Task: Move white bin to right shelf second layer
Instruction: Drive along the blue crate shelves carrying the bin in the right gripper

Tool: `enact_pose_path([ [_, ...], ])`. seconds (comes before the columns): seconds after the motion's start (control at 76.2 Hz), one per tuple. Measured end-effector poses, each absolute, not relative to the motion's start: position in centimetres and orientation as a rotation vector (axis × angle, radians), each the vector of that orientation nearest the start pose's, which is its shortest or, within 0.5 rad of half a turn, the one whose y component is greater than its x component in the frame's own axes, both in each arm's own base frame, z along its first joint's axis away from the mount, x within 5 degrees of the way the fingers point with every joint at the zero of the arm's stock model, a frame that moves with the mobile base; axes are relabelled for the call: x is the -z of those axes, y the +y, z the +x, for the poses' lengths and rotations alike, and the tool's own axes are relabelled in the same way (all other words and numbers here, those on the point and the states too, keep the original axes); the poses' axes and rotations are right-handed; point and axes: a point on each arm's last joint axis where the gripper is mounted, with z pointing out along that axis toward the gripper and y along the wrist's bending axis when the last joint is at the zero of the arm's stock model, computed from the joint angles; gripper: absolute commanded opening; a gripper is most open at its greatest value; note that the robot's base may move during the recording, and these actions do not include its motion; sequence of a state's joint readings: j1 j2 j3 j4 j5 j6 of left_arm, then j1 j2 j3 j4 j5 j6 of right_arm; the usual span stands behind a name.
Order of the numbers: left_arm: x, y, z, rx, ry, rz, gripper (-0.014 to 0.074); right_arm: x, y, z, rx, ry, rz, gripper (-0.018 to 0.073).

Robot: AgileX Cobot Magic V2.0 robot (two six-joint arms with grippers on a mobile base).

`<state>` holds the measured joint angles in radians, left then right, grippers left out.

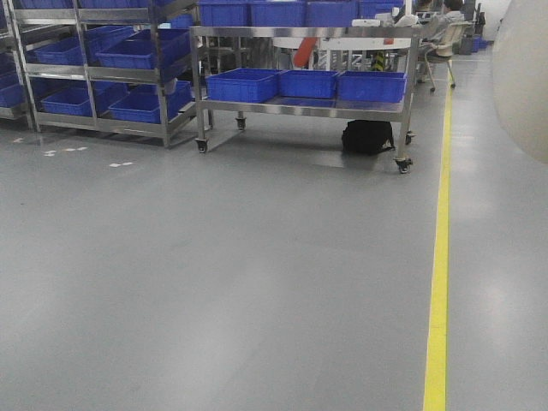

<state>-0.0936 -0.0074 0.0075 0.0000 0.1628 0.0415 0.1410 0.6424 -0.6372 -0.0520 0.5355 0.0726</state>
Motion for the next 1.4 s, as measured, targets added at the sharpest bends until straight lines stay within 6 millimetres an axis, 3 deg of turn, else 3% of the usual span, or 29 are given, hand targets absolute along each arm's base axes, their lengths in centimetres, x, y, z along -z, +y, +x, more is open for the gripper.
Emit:
enact_pose_path([
  [1.405,-19.63,-0.52,5.57,0.040,1.643,0.111,0.0085,-32.57,1.54,12.60,-0.080,2.022,-0.098,0.0055],
])
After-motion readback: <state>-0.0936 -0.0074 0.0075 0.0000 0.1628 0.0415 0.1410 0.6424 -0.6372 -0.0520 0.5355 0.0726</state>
